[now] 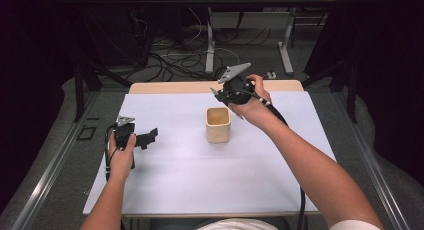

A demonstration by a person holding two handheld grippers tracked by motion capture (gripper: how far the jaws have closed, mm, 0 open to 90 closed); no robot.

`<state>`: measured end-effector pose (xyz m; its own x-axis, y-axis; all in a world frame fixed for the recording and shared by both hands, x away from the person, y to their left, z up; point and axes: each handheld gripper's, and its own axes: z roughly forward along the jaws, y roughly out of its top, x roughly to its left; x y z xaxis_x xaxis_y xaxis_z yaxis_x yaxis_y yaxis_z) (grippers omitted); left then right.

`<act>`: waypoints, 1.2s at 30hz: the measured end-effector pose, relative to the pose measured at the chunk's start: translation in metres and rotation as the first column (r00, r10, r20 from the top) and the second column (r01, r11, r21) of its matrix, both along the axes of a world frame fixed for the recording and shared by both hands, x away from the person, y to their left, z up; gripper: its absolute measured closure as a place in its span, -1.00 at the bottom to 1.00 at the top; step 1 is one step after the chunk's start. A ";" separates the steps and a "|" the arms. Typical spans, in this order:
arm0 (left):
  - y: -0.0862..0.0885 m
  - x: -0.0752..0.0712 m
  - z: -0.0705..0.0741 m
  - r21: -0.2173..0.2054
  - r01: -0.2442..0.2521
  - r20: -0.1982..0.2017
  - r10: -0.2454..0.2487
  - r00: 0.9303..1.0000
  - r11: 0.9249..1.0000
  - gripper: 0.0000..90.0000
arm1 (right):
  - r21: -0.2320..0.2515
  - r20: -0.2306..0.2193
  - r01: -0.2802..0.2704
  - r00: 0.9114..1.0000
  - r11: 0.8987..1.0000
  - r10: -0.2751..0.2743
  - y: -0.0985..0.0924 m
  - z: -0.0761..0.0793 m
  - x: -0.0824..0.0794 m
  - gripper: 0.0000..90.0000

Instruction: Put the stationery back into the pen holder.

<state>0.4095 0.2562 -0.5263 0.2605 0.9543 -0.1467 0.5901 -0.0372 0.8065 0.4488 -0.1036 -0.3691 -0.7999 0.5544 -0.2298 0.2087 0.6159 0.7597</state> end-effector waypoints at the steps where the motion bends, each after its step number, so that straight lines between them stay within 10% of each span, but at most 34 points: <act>1: 0.000 0.000 0.000 0.000 0.000 -0.001 0.000 1.000 1.000 -1.00 | 0.005 -0.001 0.002 1.000 1.000 -0.002 0.001 0.001 0.000 0.79; 10: 0.000 0.000 0.000 0.002 0.002 0.002 -0.002 1.000 1.000 -1.00 | 0.131 -0.006 0.032 0.999 0.991 -0.031 0.006 0.006 0.003 0.79; 23: 0.000 0.000 0.000 0.002 0.002 0.002 -0.002 1.000 1.000 -1.00 | 0.321 -0.083 0.089 0.994 0.943 -0.065 0.007 0.002 0.006 0.79; 36: 0.000 0.001 0.000 0.001 0.003 0.001 -0.003 1.000 1.000 -1.00 | 0.302 -0.104 0.127 0.990 0.945 -0.099 0.013 -0.019 0.015 0.79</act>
<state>0.4101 0.2565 -0.5261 0.2631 0.9538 -0.1451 0.5891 -0.0397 0.8071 0.4634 -0.0909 -0.3883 -0.7372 0.6749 0.0330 0.3367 0.3246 0.8839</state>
